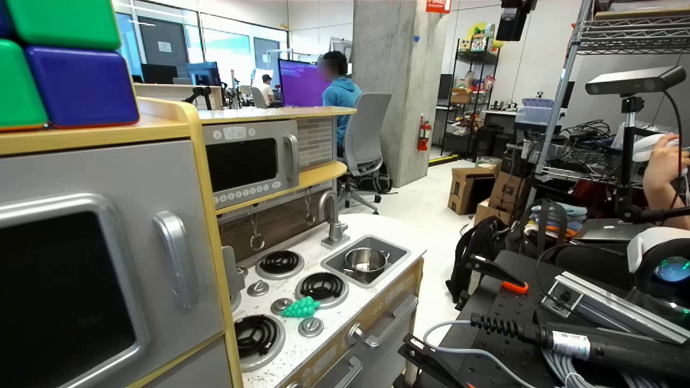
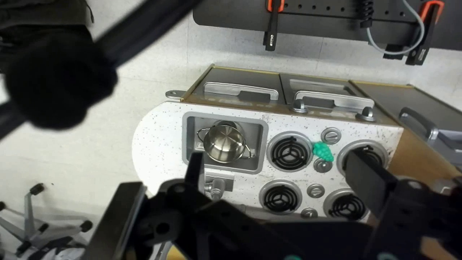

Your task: Put the thing on the stove inside the pot in the sink

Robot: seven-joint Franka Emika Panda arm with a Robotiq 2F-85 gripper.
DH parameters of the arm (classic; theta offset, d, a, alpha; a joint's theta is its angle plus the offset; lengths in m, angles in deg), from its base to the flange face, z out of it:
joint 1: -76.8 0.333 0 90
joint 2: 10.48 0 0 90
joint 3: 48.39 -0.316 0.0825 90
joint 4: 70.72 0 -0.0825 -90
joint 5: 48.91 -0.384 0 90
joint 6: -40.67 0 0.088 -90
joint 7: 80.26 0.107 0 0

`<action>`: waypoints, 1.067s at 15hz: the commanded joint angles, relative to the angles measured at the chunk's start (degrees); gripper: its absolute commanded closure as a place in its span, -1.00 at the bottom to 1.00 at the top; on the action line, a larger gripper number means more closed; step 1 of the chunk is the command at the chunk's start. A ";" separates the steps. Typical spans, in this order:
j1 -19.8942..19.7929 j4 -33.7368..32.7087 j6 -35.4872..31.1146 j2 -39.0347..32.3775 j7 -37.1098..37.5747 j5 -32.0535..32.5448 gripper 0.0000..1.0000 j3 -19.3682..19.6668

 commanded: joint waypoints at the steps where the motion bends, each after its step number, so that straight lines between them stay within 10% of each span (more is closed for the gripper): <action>1: 3.39 -2.41 0.56 -2.65 -10.70 1.13 -1.00 3.56; 10: 6.11 -2.86 2.73 -3.50 -34.36 2.49 -1.00 4.53; 16: 6.23 -0.82 -2.93 -4.76 -32.28 -2.91 -1.00 5.25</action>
